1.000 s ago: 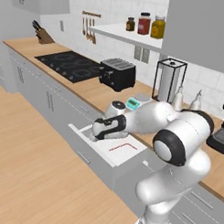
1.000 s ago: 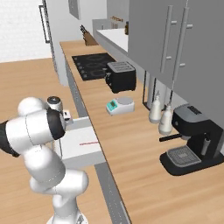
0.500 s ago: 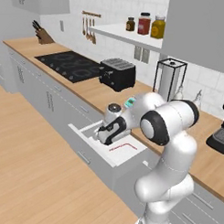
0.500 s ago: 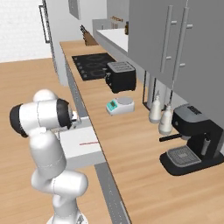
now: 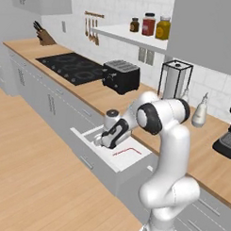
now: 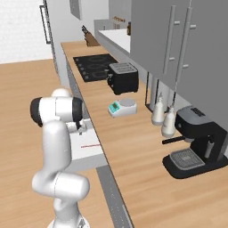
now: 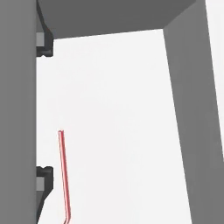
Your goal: Take a straw from the drawer in front and place it inside the glass cup on the dining counter.
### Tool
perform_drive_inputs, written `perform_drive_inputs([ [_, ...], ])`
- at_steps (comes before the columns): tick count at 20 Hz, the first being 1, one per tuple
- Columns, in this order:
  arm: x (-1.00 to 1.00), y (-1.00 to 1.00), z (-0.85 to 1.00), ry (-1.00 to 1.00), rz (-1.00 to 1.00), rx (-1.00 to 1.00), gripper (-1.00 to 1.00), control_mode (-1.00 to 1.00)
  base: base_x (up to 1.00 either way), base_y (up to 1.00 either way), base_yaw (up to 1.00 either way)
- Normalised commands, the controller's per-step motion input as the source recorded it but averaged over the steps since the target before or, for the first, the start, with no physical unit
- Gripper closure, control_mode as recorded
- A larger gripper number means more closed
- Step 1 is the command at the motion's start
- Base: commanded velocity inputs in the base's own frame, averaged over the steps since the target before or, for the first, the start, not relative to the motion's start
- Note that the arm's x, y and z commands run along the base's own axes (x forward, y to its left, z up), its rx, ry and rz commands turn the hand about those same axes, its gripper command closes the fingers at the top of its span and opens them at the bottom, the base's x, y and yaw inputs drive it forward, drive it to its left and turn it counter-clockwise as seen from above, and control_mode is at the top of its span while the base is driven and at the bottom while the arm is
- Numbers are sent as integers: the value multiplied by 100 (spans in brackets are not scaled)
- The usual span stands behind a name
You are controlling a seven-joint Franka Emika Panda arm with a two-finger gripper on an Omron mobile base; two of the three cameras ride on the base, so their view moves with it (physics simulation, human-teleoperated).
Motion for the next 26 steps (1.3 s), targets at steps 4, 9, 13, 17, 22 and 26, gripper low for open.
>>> perform_drive_inputs([
  [4, 15, -4, -49, 12, 0, 0, -100, -100, 0, 0, 0],
  [9, 2, 0, -48, 13, 0, 3, -100, -100, 0, 0, 0],
  [13, -13, 9, -24, 11, 0, 8, -100, -100, 0, 0, 0],
  [17, -75, 64, 7, 6, 1, 14, -100, -100, 0, 0, 0],
  [22, -92, 99, 20, 6, 2, 9, -100, -100, 0, 0, 0],
  [26, -99, 100, 10, 3, 5, 1, -100, -100, 0, 0, 0],
])
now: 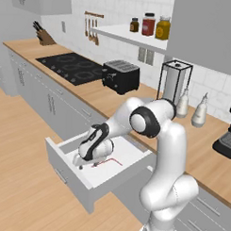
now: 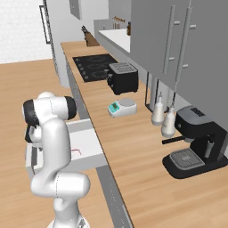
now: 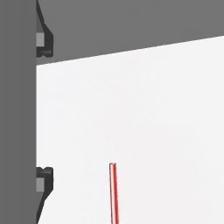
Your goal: Take a straw from the drawer in front and place it inside the glass cup on the dining counter.
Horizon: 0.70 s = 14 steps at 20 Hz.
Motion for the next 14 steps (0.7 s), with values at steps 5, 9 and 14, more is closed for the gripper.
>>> perform_drive_inputs([
  [5, -70, 89, 14, 0, 4, 0, -100, -100, 0, 0, 0],
  [9, 11, -10, 52, -1, 0, 0, -100, -100, 0, 0, 0],
  [14, 52, -58, 27, 0, 0, -4, -100, -100, 0, 0, 0],
])
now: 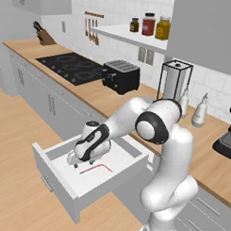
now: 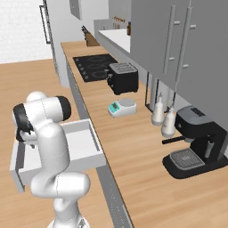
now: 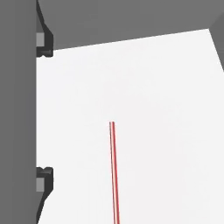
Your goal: Take a straw from the drawer in front and place it inside the glass cup on the dining counter.
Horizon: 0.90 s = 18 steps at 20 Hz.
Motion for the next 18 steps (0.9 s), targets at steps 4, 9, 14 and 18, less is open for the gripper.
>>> perform_drive_inputs([
  [4, 61, -47, 0, 0, 0, -11, -100, -100, 0, 0, 0],
  [9, 42, -33, -8, 0, 1, -14, -100, -100, 0, 0, 0],
  [14, 20, -28, -11, 0, 7, -12, -100, -100, 0, 0, 0],
  [18, 10, -31, -26, 3, 9, -10, -100, -100, 0, 0, 0],
])
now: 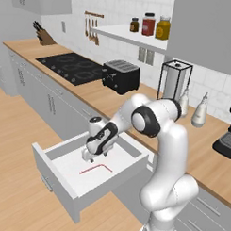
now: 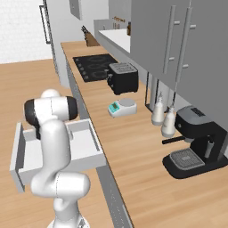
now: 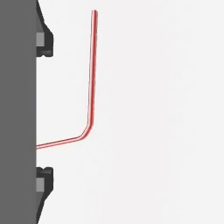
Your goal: Take a straw from the drawer in front and place it inside the glass cup on the dining counter.
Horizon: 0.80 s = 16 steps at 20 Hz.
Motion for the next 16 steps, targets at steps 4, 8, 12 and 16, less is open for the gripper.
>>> perform_drive_inputs([
  [4, 3, -32, -37, 11, 13, -2, -100, -100, 0, 0, 0],
  [8, 17, -18, -35, 9, 17, 0, -100, -100, 0, 0, 0],
  [12, 33, -6, -35, 8, 20, 0, -100, -100, 0, 0, 0],
  [16, 33, 0, -38, 9, 20, 0, -100, -100, 0, 0, 0],
])
